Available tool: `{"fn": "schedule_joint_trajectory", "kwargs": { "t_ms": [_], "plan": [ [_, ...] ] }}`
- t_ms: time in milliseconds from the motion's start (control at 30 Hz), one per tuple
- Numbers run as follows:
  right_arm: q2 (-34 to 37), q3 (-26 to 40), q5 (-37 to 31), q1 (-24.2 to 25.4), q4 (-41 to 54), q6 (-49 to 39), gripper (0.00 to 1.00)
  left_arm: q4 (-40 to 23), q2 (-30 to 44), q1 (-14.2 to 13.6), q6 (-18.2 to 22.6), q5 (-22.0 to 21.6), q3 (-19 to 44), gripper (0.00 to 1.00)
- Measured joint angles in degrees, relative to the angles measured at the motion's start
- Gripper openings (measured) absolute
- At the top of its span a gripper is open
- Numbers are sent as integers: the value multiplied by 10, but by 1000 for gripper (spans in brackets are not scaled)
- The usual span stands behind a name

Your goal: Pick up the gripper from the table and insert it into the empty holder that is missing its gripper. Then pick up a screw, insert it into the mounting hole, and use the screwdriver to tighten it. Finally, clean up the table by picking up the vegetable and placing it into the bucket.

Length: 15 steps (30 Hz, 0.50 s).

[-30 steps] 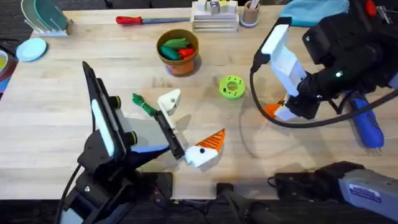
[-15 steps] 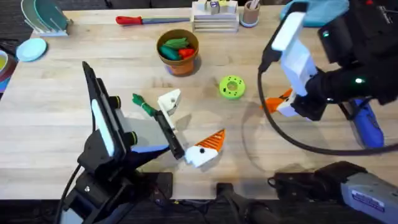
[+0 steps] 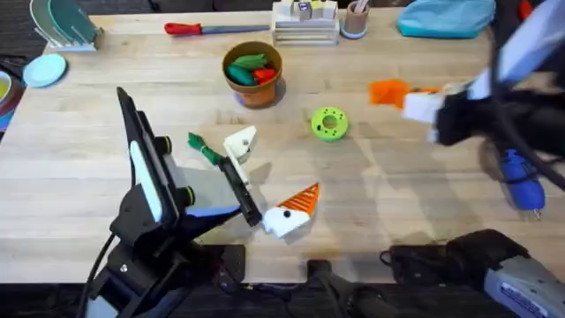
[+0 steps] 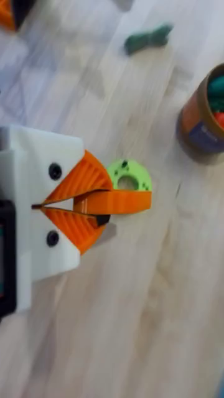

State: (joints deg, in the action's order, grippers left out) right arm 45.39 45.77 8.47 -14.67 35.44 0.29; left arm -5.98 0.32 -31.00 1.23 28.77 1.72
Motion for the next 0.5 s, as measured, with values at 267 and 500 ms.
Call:
{"fn": "schedule_joint_trajectory", "kwargs": {
  "t_ms": [267, 500],
  "plan": [
    [71, -149, 205, 6, -240, 312, 11, 0, 0, 0, 0, 0, 0, 993],
    [161, -149, 382, 6, -317, 406, 11, 0, 0, 0, 0, 0, 0, 993]
  ]
}}
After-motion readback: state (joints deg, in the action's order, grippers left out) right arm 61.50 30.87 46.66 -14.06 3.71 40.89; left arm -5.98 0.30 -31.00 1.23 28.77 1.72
